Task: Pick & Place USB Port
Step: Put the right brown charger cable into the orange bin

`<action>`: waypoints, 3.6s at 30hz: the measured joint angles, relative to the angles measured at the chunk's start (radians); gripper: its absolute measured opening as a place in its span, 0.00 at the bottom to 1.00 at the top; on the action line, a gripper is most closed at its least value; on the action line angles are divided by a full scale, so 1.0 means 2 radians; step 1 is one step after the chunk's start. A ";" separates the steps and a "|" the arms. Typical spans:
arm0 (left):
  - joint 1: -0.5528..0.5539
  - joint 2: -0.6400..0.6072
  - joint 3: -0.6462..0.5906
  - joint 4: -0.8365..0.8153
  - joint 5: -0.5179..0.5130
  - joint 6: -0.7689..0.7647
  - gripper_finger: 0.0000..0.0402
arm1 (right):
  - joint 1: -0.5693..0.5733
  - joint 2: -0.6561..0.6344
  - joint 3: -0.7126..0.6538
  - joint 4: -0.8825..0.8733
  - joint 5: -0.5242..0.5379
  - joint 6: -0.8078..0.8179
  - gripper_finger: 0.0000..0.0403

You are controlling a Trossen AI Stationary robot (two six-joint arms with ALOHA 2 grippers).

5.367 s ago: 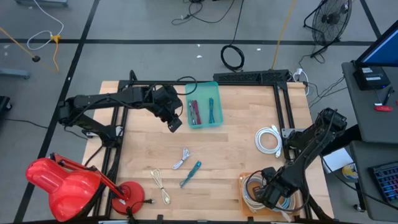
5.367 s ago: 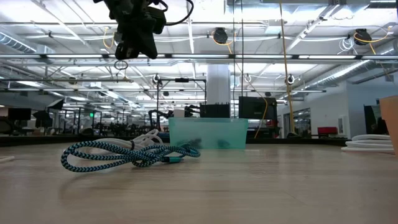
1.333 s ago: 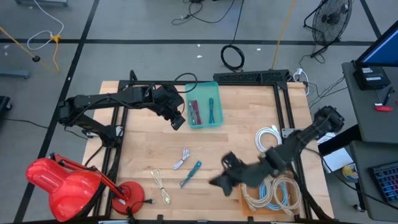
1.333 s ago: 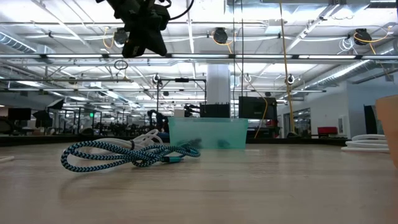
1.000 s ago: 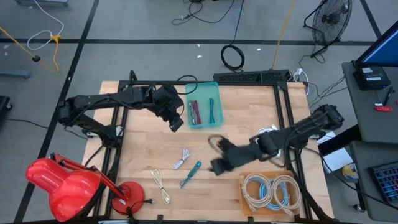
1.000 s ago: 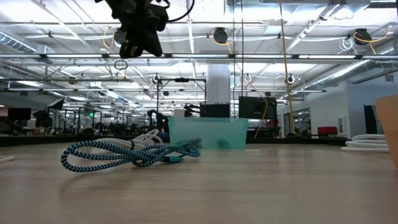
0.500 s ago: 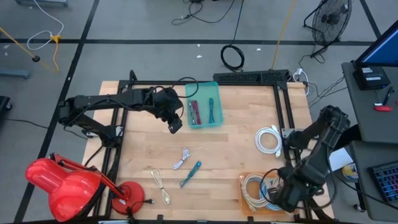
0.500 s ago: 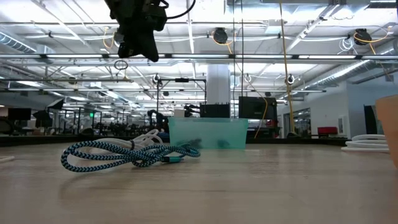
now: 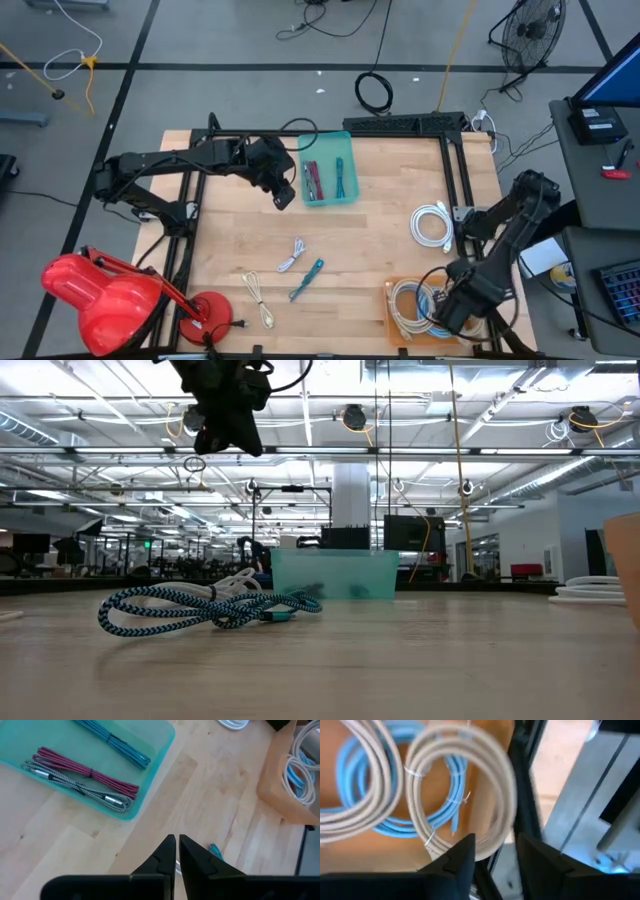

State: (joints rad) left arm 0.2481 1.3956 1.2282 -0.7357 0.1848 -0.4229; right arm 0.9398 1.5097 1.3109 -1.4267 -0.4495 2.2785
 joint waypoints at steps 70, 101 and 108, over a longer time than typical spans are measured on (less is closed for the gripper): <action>-0.013 0.000 0.000 -0.024 -0.007 0.000 0.06 | -0.034 -0.033 -0.128 0.220 0.004 -0.020 0.31; -0.013 0.000 0.000 -0.036 -0.014 0.000 0.06 | 0.012 0.004 -0.181 0.300 -0.039 0.024 0.00; -0.013 0.000 0.000 -0.039 -0.014 0.000 0.06 | 0.021 0.004 -0.181 0.267 -0.062 0.030 0.00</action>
State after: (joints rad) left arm 0.2222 1.3956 1.2282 -0.8139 0.1566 -0.4229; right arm 0.9827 1.5173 0.9489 -0.8934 -0.5732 2.3391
